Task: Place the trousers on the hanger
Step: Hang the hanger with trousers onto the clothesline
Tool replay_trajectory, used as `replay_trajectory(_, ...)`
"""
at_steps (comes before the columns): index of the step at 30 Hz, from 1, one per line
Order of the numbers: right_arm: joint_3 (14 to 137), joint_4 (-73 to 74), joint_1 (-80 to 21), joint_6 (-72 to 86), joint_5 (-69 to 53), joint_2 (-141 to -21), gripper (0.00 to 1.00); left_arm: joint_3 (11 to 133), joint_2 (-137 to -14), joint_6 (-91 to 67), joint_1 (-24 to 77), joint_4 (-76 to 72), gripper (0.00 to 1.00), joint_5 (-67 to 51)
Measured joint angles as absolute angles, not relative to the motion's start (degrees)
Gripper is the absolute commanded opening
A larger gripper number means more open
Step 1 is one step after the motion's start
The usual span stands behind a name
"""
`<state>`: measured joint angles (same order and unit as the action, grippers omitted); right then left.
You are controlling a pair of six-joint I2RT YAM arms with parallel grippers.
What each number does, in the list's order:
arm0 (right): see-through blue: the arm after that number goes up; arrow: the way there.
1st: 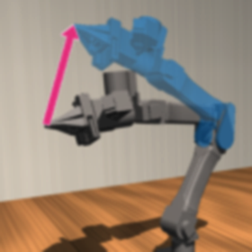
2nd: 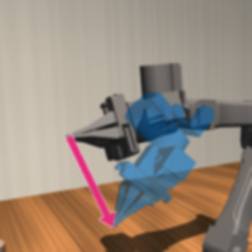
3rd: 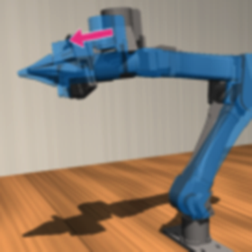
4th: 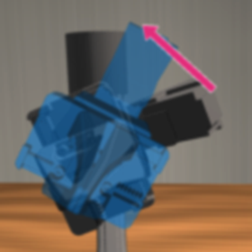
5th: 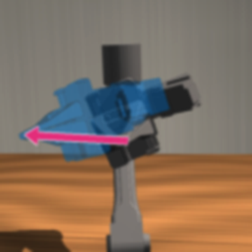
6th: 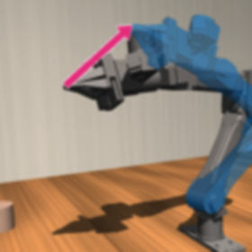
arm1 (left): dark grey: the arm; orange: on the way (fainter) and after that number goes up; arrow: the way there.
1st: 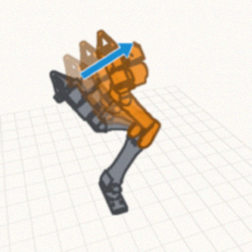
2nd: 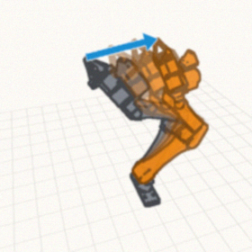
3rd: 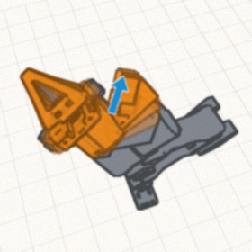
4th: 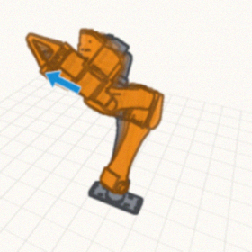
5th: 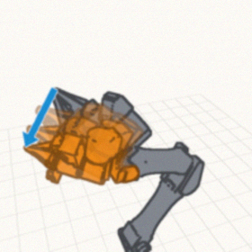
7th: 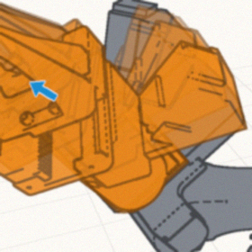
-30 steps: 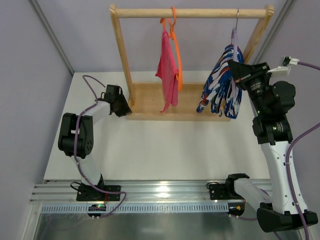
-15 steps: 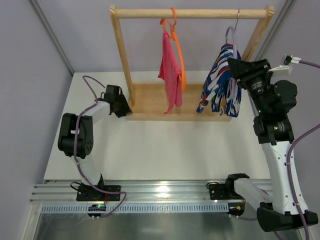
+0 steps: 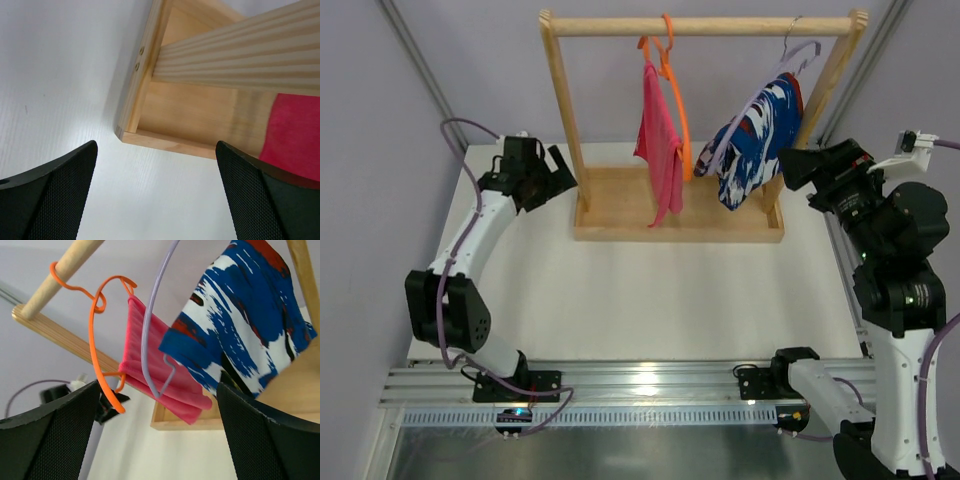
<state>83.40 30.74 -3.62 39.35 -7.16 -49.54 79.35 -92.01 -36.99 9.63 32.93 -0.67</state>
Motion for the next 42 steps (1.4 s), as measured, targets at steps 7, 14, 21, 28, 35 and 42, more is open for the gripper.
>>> replay_trajectory(7,86.37,42.37,-3.62,32.95,-6.94,-43.48,1.00,86.00,-82.50,-36.51,8.91,36.69,1.00,-3.03)
replay_trajectory(14,81.58,47.00,-3.62,30.35,-10.04,-38.09,1.00,80.58,-71.55,-37.43,9.13,29.52,1.00,-21.85)
replay_trajectory(21,72.93,49.67,-3.60,29.02,-14.39,-34.00,1.00,69.95,-59.51,-38.44,12.08,23.97,1.00,-34.24)
replay_trajectory(28,67.96,50.26,-3.60,28.29,-15.25,-28.08,1.00,60.53,-50.72,-40.71,12.10,20.40,1.00,-39.00)
replay_trajectory(35,65.04,49.82,-3.60,28.18,-14.92,-25.74,1.00,60.31,-50.83,-41.15,12.10,20.03,1.00,-40.77)
replay_trajectory(42,64.29,49.98,-3.60,28.18,-14.87,-25.74,1.00,60.29,-50.11,-41.45,12.10,18.96,1.00,-40.71)
